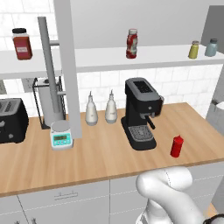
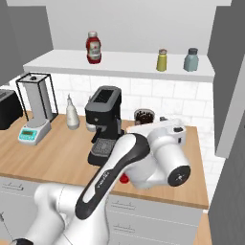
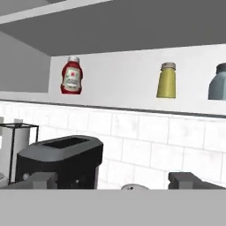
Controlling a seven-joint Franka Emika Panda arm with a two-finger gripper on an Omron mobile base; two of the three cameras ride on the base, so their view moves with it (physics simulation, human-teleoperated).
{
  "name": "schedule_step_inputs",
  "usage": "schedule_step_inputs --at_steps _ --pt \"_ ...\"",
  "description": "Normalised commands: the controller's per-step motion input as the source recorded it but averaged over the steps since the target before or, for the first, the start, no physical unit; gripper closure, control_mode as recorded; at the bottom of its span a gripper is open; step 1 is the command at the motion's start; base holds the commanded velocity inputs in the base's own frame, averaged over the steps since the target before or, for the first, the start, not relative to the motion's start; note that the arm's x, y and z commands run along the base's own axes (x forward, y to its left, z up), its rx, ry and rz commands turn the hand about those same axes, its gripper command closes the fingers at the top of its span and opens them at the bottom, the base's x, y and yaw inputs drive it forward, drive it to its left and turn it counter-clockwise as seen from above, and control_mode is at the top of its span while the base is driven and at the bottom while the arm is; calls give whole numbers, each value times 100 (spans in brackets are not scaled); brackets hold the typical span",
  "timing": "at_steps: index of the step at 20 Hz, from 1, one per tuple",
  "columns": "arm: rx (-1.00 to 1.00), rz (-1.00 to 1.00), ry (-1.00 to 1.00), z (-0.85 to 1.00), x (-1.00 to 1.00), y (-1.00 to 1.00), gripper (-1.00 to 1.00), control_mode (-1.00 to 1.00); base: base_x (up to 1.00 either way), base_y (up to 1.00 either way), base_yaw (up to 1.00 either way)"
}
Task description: Put the shaker and condiment bottle from the counter next to their counterparts in the cabinet.
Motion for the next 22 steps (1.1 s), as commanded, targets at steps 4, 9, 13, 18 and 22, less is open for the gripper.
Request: schedule_step_inputs --at_steps 4,9,13,18,22 --pt "-19 23 8 -99 -30 16 -100 -100 0 0 0" --pt "-12 20 4 -80 -23 26 -100 -100 0 0 0" --pt "0 14 0 -58 0 36 -100 -100 0 0 0" --pt "-2 19 0 -74 0 54 -100 -100 0 0 0" --pt "-6 23 0 -77 -3 48 -100 -100 0 0 0"
